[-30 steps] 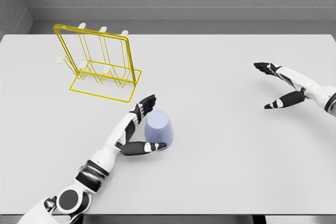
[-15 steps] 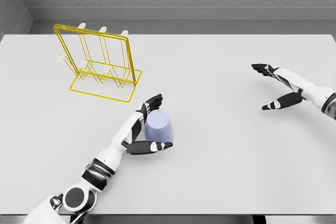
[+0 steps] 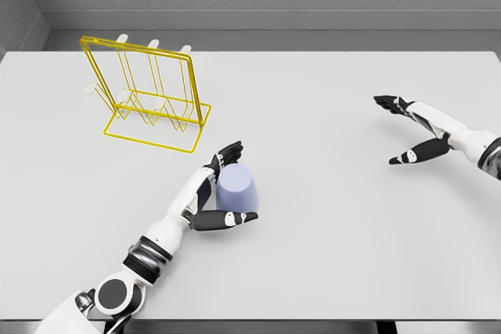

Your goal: Place the cup on the cup holder with both arms

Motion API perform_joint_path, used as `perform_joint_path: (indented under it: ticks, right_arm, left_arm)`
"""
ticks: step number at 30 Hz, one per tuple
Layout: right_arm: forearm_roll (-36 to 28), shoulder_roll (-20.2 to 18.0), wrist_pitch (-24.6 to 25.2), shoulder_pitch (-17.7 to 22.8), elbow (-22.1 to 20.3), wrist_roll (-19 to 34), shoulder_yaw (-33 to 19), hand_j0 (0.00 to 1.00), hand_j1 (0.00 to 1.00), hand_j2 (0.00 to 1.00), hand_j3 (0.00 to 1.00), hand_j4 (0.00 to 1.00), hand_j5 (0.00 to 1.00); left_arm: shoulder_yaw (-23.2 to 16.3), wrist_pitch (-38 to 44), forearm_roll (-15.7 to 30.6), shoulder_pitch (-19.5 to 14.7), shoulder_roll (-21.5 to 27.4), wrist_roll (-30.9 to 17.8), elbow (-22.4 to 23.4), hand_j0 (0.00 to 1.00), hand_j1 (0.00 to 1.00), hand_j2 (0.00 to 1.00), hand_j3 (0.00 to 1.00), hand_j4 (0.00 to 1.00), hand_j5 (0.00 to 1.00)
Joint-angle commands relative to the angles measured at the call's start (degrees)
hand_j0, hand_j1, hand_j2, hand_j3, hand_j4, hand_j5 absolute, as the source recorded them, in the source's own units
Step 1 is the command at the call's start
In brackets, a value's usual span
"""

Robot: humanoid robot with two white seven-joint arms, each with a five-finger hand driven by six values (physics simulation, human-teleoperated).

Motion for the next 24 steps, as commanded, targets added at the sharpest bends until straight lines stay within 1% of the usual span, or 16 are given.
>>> perform_joint_path:
  ticks: [1,2,3,4,13,14,15,16,19,21,24]
  right_arm:
    - [-0.37,0.02,0.04,0.0,-0.04,-0.01,0.0,1.0,1.0,1.0,1.0,1.0,1.0]
    - [-0.28,0.02,0.04,0.0,-0.04,-0.01,0.0,1.0,1.0,1.0,1.0,1.0,1.0]
    - [-0.37,0.02,0.04,0.0,-0.04,-0.01,0.0,1.0,1.0,1.0,1.0,1.0,1.0]
    - [-0.37,0.02,0.04,0.0,-0.04,-0.01,0.0,1.0,1.0,1.0,1.0,1.0,1.0]
    - [-0.37,0.11,0.04,0.0,-0.04,-0.01,0.0,1.0,1.0,1.0,1.0,1.0,1.0]
    - [-0.37,0.11,0.04,0.0,-0.04,-0.01,0.0,1.0,1.0,1.0,1.0,1.0,1.0]
    - [-0.37,0.11,0.04,0.0,-0.04,-0.01,0.0,1.0,1.0,1.0,1.0,1.0,1.0]
    - [-0.37,0.11,0.04,0.0,-0.04,-0.01,0.0,1.0,1.0,1.0,1.0,1.0,1.0]
    - [-0.37,0.11,0.04,0.0,-0.04,-0.01,0.0,1.0,1.0,1.0,1.0,1.0,1.0]
    - [-0.37,0.11,0.04,0.0,-0.04,-0.01,0.0,1.0,1.0,1.0,1.0,1.0,1.0]
    - [-0.37,0.2,0.04,0.0,-0.04,-0.01,0.0,1.0,1.0,1.0,1.0,1.0,1.0]
  left_arm:
    - [0.22,0.08,-0.05,0.0,0.05,-0.02,-0.04,1.0,1.0,1.0,1.0,1.0,1.0]
    - [0.31,0.08,-0.05,0.0,0.05,-0.02,-0.04,1.0,1.0,1.0,1.0,1.0,1.0]
    - [0.31,0.08,-0.05,0.0,0.05,0.07,-0.04,0.96,0.96,0.96,0.96,0.96,0.96]
    - [0.31,0.08,-0.05,0.0,0.05,0.07,-0.04,0.94,0.94,0.94,0.94,0.94,0.94]
    - [0.22,0.79,-0.05,0.0,0.05,0.07,0.22,0.94,0.94,0.94,0.94,0.94,0.94]
    - [0.22,0.79,-0.13,0.0,0.05,0.07,0.22,0.93,0.93,0.93,0.93,0.93,0.93]
    - [0.22,0.79,-0.13,0.0,0.05,0.07,0.31,0.88,0.88,0.88,0.88,0.88,0.88]
    - [0.22,0.79,-0.13,0.0,0.05,0.07,0.31,0.87,0.87,0.87,0.87,0.87,0.87]
    - [0.13,0.87,-0.13,0.0,0.05,0.07,0.31,0.87,0.87,0.87,0.87,0.87,0.87]
    - [0.04,0.96,-0.13,0.0,0.05,0.07,0.4,0.82,0.82,0.82,0.82,0.82,0.82]
    - [0.13,1.14,-0.13,0.0,0.05,0.07,0.4,0.81,0.81,0.81,0.81,0.81,0.81]
